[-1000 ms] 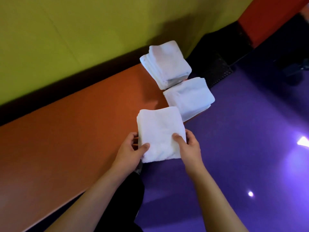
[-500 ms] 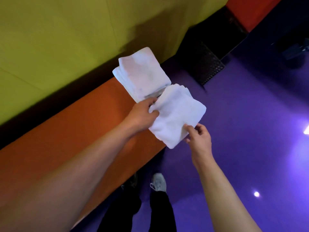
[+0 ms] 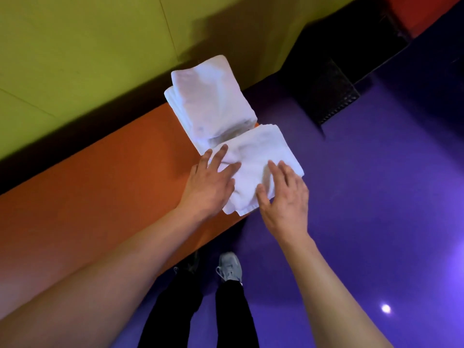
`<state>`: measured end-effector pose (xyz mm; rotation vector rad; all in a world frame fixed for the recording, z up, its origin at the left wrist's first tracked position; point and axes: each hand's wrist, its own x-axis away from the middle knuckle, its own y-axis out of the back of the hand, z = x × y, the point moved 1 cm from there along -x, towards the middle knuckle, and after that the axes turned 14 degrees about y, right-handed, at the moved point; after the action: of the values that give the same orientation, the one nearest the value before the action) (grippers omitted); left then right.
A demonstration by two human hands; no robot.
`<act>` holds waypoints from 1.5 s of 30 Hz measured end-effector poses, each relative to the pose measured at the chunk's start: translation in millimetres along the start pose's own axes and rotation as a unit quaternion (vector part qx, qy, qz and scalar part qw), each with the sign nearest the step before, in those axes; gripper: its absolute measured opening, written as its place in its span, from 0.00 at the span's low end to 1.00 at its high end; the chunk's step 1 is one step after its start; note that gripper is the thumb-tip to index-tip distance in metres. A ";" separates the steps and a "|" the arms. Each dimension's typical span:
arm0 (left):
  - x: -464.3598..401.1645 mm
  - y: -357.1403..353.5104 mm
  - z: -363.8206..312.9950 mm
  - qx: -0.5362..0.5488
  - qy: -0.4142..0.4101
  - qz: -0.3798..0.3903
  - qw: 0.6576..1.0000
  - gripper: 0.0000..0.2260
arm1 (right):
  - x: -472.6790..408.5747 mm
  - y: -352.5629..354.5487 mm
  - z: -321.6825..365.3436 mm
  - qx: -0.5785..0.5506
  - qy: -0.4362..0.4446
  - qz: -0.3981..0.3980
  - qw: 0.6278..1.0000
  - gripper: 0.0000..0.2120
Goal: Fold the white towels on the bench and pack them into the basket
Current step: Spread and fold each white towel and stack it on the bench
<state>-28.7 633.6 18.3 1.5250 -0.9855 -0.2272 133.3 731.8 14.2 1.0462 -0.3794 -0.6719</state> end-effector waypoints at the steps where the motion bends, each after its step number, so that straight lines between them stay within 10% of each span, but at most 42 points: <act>1: 1.8 1.0 -2.2 0.001 0.007 0.003 1.000 0.21 | -0.1 -1.9 -3.2 0.009 0.011 0.027 1.000 0.25; 17: 111.1 74.3 56.2 0.090 0.169 -0.127 0.973 0.18 | -29.0 3.5 108.5 -0.049 0.239 0.041 0.969 0.25; 45: 531.5 24.4 365.6 0.229 0.524 -0.305 0.762 0.19 | 253.1 -116.8 513.3 -0.048 0.549 0.269 0.790 0.23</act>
<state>50.1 9.0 161.0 1.9880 0.4169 0.4410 -17.7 182.4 142.5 0.9981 0.3850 0.4796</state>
